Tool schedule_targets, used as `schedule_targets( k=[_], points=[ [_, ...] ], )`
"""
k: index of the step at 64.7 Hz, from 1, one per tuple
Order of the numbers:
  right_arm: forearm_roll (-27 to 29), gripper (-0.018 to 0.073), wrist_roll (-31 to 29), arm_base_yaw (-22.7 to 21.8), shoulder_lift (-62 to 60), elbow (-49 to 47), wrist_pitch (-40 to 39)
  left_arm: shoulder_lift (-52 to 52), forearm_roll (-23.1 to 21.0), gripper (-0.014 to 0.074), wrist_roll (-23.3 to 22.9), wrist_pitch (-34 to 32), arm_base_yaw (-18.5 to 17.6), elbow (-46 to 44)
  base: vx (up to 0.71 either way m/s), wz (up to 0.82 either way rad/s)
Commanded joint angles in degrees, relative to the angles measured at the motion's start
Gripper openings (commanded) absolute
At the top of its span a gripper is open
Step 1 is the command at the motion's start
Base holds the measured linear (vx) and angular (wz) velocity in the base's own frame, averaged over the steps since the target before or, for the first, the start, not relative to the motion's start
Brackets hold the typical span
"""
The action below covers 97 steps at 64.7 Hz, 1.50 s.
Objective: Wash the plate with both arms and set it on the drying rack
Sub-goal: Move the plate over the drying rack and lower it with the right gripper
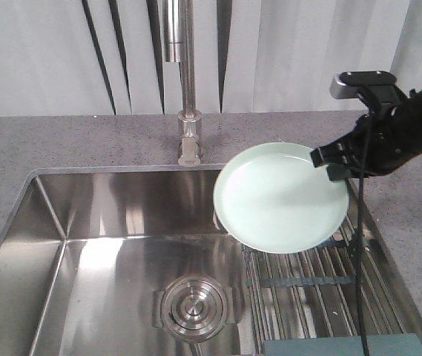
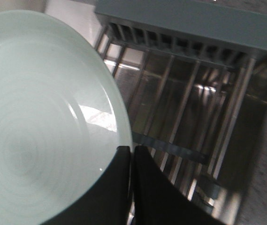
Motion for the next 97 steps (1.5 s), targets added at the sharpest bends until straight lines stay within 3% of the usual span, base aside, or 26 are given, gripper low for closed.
schedule_targets(
  k=[1, 19, 51, 78, 97],
  points=[
    [-4.3, -0.0001, 1.1, -2.2, -4.0, 1.1, -1.9, -0.4, 0.7, 0.0586, -0.5, -3.0, -0.2, -1.6, 0.0, 0.0],
    [-14.7, -0.0001, 3.1, -4.4, -3.9, 6.8, -4.1, -0.4, 0.7, 0.0586, -0.5, -3.0, -0.2, -1.6, 0.0, 0.0],
    [-15.0, 0.0012, 3.2, -4.6, 4.7, 8.7, -9.2, -0.4, 0.7, 0.0586, -0.5, -3.0, -0.2, -1.6, 0.0, 0.0],
    [-14.1, 0.0312, 7.3, -4.6, -2.8, 8.8, -9.9, -0.4, 0.7, 0.0586, -0.5, -3.0, -0.2, -1.6, 0.0, 0.0],
    [-14.1, 0.0337, 10.3, -4.6, -24.6, 22.3, -16.9, -0.4, 0.7, 0.0586, -0.5, -3.0, -0.2, -1.6, 0.0, 0.0]
  ],
)
